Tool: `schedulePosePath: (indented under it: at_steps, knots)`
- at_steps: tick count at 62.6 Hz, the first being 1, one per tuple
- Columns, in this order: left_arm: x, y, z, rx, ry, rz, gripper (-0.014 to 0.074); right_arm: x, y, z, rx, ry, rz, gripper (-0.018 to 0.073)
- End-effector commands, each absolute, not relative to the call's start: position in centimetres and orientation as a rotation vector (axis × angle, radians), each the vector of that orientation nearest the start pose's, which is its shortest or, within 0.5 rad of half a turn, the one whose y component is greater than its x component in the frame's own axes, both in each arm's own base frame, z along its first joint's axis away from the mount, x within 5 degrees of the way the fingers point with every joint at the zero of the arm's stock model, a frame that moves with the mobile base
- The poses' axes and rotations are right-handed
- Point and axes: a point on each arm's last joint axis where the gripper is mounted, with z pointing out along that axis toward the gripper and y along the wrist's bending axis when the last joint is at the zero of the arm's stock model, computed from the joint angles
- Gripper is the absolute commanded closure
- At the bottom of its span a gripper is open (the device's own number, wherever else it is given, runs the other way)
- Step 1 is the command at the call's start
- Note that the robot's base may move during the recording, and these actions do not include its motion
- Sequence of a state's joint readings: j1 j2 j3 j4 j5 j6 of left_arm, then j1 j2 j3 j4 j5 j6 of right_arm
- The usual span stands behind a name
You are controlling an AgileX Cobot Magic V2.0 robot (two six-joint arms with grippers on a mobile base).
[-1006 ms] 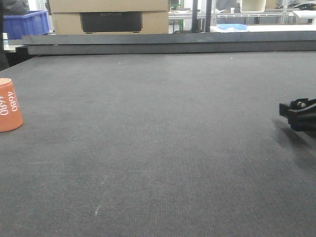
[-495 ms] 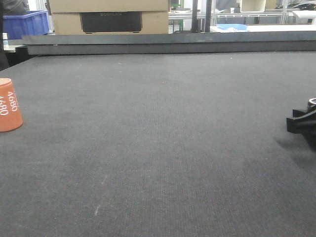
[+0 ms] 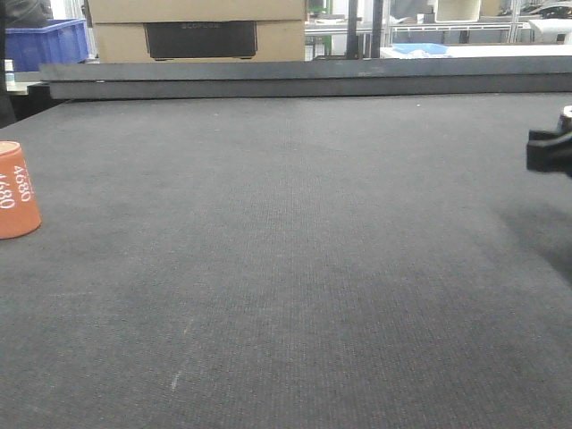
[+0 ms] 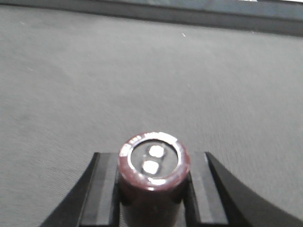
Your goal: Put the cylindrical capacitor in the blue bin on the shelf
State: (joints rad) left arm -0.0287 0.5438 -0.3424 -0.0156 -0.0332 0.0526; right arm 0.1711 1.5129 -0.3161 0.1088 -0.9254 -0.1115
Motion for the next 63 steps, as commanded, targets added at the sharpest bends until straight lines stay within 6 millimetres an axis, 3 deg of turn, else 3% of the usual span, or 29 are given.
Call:
schedulePosePath:
  at_steps: [1,6,15,26,39,50,63]
  knots:
    - [12.4,-0.4,26.7,0.044,1.628,-0.008,0.0078,23.6,3.4,18.6,-0.14,1.744,0.024,0.072]
    - [12.8,-0.4,25.1,0.038,1.64,-0.011,0.0078,23.3,3.4,19.3,-0.14,1.734,0.029,0.072]
    - [14.5,-0.5,23.9,0.018,1.669,-0.025,0.0078,22.9,3.4,20.0,-0.139,1.728,0.034,0.072]
    - [17.0,-1.2,22.5,0.059,1.674,-0.046,0.0078,22.8,3.4,19.7,-0.143,1.76,0.035,0.072]
    - [19.2,-3.7,19.8,0.127,1.715,-0.152,0.0078,22.8,3.4,19.5,-0.146,1.784,0.036,0.072]
    - [20.7,-3.4,17.6,-0.011,1.727,-0.119,0.0078,22.7,3.4,19.4,-0.148,1.802,0.037,0.072]
    - [22.9,-4.1,16.0,0.033,1.736,-0.114,0.0078,22.7,3.4,19.3,-0.149,1.809,0.037,0.072]
